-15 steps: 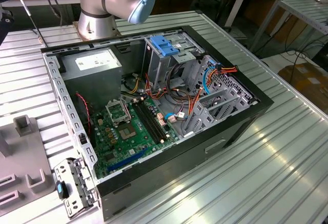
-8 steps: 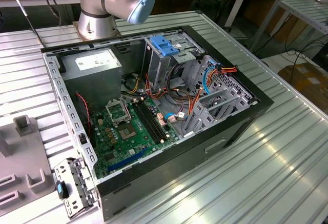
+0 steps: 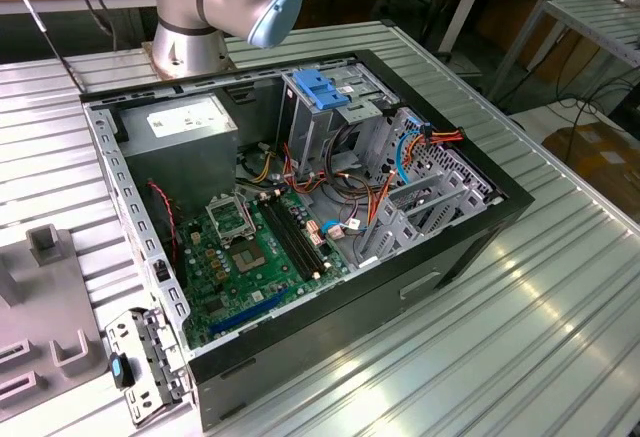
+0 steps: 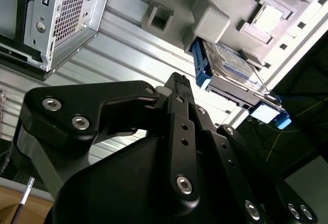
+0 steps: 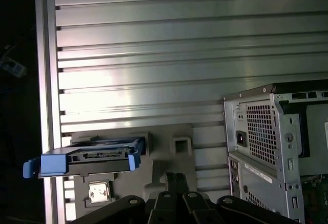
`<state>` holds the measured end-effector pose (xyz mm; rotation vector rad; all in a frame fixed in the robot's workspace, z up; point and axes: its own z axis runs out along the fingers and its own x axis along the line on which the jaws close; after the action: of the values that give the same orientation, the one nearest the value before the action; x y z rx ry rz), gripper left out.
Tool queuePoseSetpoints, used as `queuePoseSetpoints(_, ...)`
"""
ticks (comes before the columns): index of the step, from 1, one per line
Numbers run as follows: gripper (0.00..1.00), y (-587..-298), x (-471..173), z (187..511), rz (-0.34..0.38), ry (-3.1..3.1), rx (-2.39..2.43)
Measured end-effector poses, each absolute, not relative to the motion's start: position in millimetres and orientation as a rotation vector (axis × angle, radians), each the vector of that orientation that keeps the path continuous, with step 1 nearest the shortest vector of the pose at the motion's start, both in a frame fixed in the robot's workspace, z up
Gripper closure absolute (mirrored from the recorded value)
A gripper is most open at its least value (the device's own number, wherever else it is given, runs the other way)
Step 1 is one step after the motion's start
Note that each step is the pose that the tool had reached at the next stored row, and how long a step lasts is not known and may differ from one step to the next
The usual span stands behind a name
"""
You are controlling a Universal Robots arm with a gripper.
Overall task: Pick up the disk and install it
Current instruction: 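Reach for the disk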
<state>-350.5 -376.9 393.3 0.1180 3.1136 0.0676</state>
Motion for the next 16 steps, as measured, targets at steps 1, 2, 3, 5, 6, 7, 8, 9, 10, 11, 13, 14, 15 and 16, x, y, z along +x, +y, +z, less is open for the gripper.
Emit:
queuePoseSetpoints(1, 0.89, -376.6, -351.5, 393.3, 0.068, 3.114, 0.118)
queuePoseSetpoints(2, 0.89, -376.5, -352.5, 393.3, 0.068, 3.114, 0.118)
queuePoseSetpoints(3, 0.89, -376.4, -353.7, 393.2, 0.068, 3.114, 0.118)
queuePoseSetpoints(5, 0.89, -376.2, -356.8, 393.2, 0.068, 3.114, 0.118)
queuePoseSetpoints(6, 0.89, -376.1, -358.1, 393.3, 0.068, 3.114, 0.118)
queuePoseSetpoints(7, 0.89, -376.0, -359.4, 393.3, 0.068, 3.114, 0.118)
queuePoseSetpoints(8, 0.89, -375.8, -361.0, 393.3, 0.068, 3.114, 0.118)
queuePoseSetpoints(9, 0.89, -375.7, -362.2, 393.3, 0.068, 3.114, 0.118)
queuePoseSetpoints(10, 0.89, -375.6, -363.9, 393.2, 0.068, 3.113, 0.118)
queuePoseSetpoints(11, 0.89, -375.5, -365.0, 393.2, 0.068, 3.114, 0.118)
queuePoseSetpoints(13, 0.89, -375.3, -368.3, 393.3, 0.067, 3.114, 0.118)
queuePoseSetpoints(14, 0.89, -375.2, -369.4, 393.3, 0.067, 3.114, 0.118)
queuePoseSetpoints(15, 0.89, -375.1, -370.9, 393.3, 0.068, 3.114, 0.118)
queuePoseSetpoints(16, 0.89, -375.0, -372.2, 393.2, 0.068, 3.114, 0.118)
